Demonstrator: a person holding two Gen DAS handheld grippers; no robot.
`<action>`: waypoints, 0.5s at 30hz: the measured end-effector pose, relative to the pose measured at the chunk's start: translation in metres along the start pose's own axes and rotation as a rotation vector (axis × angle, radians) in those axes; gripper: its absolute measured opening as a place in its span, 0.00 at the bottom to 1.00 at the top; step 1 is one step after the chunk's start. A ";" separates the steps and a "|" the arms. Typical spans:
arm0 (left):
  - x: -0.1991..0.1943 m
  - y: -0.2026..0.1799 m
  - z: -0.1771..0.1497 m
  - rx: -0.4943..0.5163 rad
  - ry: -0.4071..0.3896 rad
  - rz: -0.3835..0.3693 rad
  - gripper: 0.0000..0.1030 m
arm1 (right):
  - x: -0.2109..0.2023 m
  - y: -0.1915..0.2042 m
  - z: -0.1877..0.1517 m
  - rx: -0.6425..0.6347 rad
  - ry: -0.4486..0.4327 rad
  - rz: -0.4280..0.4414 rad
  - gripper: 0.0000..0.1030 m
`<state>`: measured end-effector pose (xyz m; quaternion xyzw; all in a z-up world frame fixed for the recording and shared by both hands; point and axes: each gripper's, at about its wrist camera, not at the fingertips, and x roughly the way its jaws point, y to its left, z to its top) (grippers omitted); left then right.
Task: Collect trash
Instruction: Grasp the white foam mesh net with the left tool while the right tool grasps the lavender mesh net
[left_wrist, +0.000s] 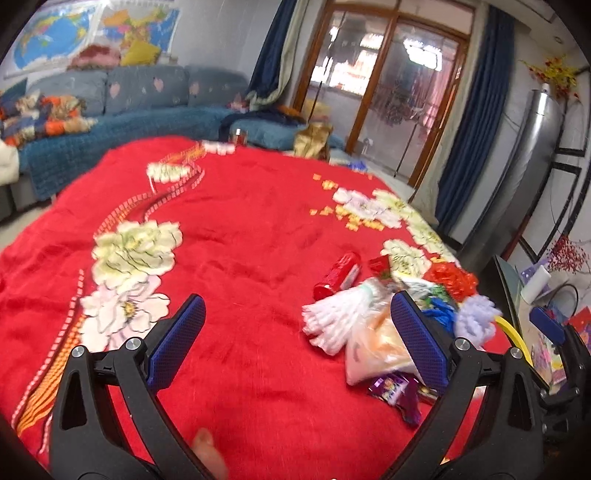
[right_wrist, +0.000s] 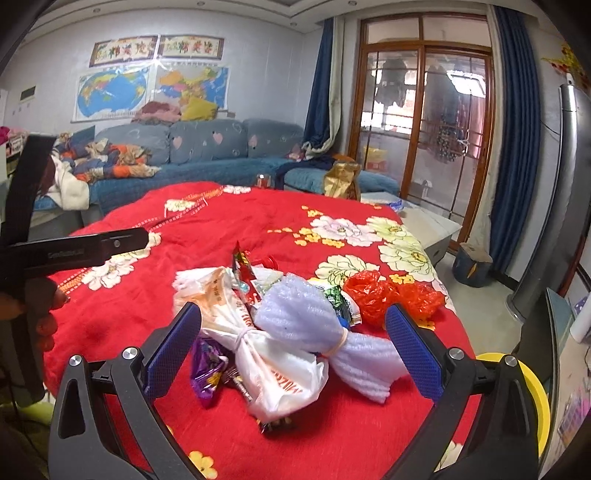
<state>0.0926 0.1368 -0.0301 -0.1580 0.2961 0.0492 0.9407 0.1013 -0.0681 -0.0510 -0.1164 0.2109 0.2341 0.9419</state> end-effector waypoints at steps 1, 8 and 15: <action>0.008 0.002 0.001 -0.013 0.023 -0.008 0.90 | 0.003 0.000 0.001 -0.004 0.010 0.002 0.94; 0.056 0.019 0.001 -0.131 0.154 -0.131 0.77 | 0.036 -0.004 0.010 -0.014 0.083 0.019 0.91; 0.080 0.028 -0.009 -0.243 0.261 -0.265 0.63 | 0.056 -0.005 0.006 0.022 0.157 0.098 0.41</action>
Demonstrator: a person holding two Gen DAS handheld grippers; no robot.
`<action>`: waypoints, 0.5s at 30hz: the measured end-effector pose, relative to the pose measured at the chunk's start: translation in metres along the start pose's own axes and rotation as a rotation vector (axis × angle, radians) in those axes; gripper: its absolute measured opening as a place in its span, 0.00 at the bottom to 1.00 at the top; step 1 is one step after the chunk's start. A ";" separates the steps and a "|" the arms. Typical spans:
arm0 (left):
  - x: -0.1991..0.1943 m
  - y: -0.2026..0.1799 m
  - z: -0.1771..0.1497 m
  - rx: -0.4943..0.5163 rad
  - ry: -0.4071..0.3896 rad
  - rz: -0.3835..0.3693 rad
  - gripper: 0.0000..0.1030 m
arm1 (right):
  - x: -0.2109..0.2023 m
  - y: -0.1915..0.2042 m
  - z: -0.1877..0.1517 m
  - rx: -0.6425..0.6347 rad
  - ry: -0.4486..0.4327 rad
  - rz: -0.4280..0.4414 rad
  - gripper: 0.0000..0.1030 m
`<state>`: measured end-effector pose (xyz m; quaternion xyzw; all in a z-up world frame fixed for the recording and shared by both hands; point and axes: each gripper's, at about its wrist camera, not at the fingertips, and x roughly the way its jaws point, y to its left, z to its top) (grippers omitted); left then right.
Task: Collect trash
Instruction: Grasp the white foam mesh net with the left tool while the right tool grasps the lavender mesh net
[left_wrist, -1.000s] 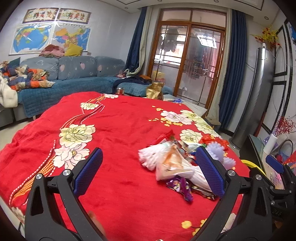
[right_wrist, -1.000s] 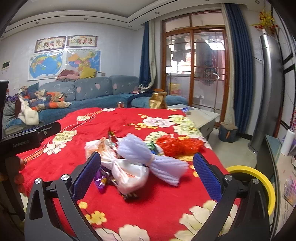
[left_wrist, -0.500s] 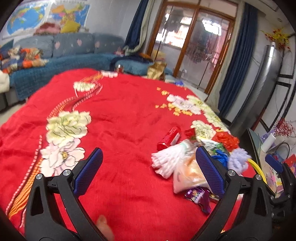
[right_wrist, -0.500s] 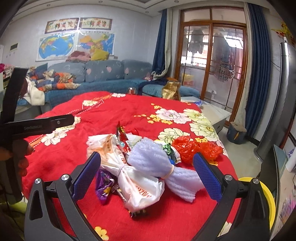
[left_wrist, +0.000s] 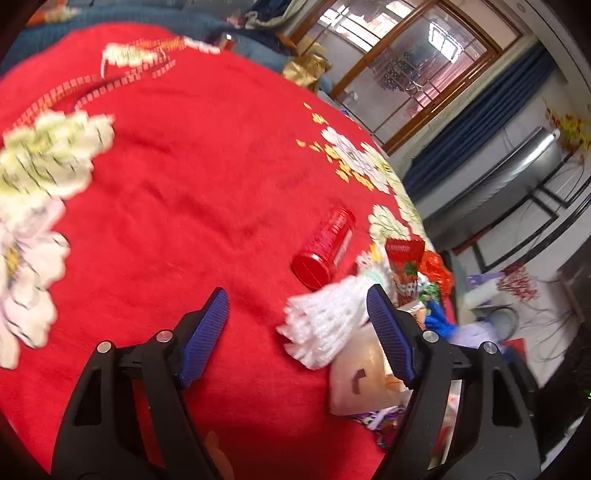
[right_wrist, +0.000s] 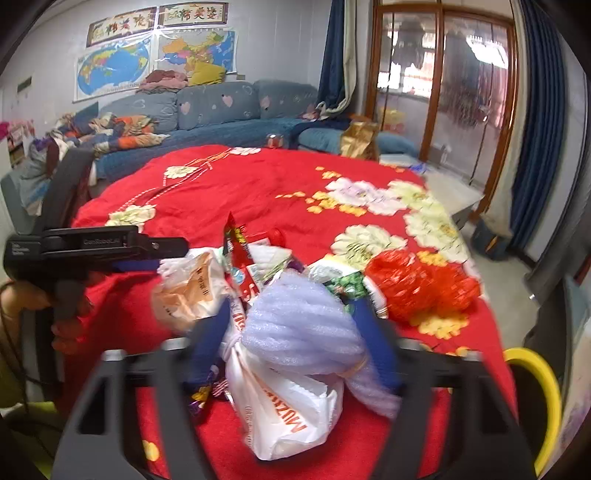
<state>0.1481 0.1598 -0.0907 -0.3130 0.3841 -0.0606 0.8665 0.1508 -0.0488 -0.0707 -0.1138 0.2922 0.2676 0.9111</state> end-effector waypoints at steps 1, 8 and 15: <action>0.000 0.000 -0.001 -0.008 0.004 -0.015 0.58 | 0.000 -0.003 -0.001 0.017 0.004 0.022 0.41; -0.008 -0.008 -0.005 -0.014 0.004 -0.052 0.11 | -0.017 -0.025 -0.006 0.131 -0.022 0.078 0.29; -0.036 -0.035 0.001 0.080 -0.091 -0.045 0.06 | -0.037 -0.045 -0.007 0.223 -0.062 0.096 0.27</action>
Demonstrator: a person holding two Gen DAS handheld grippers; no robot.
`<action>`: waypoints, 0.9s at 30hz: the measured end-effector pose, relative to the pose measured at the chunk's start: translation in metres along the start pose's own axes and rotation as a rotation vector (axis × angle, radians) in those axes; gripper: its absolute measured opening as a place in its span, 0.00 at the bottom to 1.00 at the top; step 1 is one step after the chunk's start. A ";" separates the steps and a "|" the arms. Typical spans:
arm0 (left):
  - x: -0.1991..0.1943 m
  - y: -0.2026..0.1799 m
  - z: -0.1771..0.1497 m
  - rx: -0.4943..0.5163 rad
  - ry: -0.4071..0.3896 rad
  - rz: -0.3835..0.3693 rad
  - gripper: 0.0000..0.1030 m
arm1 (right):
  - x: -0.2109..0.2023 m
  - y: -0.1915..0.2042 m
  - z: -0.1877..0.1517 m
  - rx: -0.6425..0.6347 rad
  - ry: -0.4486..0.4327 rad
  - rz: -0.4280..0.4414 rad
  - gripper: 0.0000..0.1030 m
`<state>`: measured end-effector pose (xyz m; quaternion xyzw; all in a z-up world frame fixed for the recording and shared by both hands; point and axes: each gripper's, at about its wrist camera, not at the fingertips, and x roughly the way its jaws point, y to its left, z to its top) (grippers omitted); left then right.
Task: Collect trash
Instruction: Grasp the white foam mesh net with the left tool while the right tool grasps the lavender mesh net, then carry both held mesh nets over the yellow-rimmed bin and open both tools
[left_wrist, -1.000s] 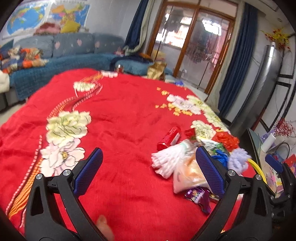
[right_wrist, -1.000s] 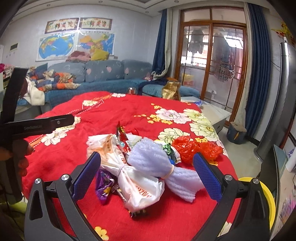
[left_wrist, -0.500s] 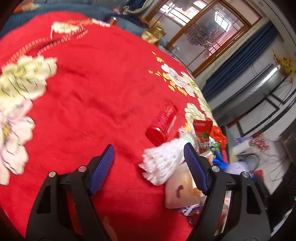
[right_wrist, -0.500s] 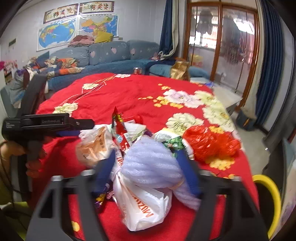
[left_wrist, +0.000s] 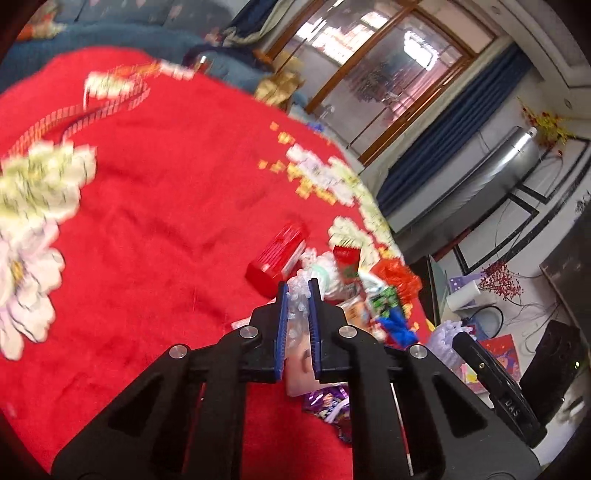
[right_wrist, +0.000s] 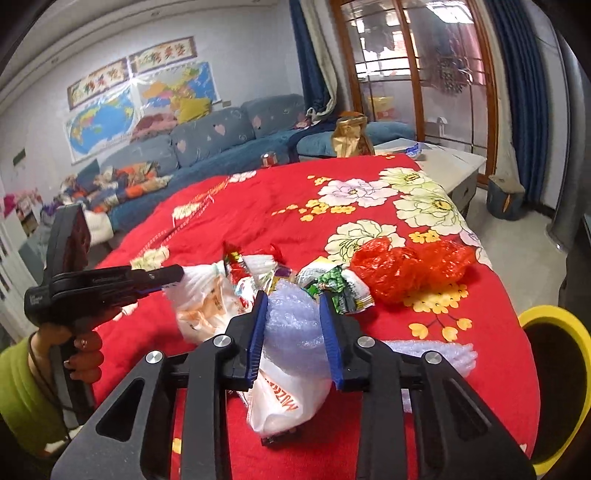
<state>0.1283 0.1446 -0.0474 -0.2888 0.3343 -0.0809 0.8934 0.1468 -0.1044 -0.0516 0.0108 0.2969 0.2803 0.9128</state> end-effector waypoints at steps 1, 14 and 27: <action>-0.004 -0.004 0.002 0.013 -0.017 0.003 0.06 | -0.002 -0.002 0.001 0.008 -0.005 0.000 0.26; -0.053 -0.072 0.013 0.187 -0.184 0.001 0.06 | -0.045 -0.011 0.013 0.072 -0.098 0.018 0.22; -0.033 -0.124 -0.006 0.305 -0.125 -0.062 0.06 | -0.081 -0.044 0.025 0.144 -0.169 -0.022 0.22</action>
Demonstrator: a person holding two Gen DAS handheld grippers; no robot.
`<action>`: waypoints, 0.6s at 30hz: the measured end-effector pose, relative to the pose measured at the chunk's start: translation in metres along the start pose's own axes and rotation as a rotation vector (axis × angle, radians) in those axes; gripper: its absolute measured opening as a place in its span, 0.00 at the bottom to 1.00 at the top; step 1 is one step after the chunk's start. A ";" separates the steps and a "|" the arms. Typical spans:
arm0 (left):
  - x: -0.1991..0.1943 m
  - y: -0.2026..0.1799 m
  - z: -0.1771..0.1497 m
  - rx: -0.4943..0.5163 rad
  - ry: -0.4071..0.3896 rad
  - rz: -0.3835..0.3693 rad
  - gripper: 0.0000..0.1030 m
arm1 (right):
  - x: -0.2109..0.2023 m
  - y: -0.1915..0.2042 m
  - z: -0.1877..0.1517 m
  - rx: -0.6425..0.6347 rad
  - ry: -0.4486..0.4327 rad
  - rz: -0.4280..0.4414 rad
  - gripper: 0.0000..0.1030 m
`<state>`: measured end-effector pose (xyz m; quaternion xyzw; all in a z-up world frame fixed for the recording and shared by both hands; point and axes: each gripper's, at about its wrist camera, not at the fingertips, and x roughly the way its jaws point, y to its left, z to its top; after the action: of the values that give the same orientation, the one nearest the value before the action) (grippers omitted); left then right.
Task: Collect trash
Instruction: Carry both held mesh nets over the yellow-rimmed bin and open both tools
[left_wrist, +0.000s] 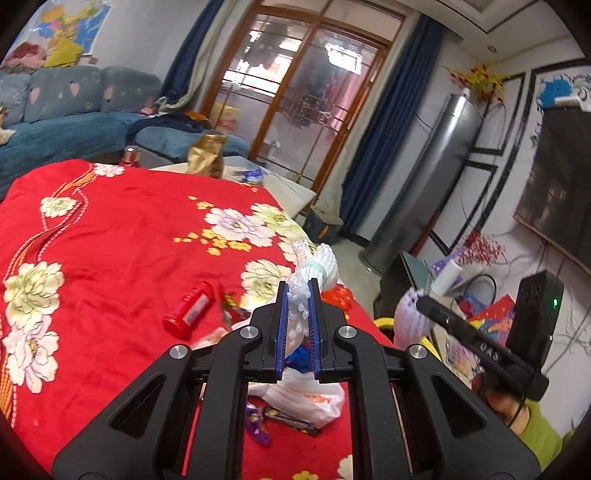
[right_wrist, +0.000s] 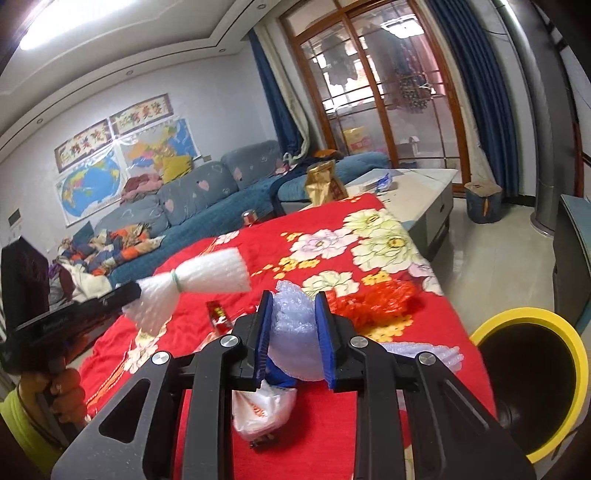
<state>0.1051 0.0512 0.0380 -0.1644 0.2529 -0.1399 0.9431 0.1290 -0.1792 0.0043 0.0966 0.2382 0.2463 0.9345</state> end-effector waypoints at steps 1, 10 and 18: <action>0.002 -0.004 0.000 0.008 0.005 -0.005 0.06 | -0.002 -0.004 0.001 0.007 -0.005 -0.006 0.22; 0.025 -0.038 -0.011 0.089 0.062 -0.047 0.06 | -0.016 -0.041 0.011 0.065 -0.043 -0.061 0.22; 0.052 -0.068 -0.023 0.148 0.126 -0.071 0.06 | -0.027 -0.076 0.014 0.124 -0.076 -0.113 0.22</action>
<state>0.1245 -0.0341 0.0228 -0.0941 0.2949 -0.2017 0.9292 0.1464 -0.2588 0.0044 0.1497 0.2226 0.1742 0.9475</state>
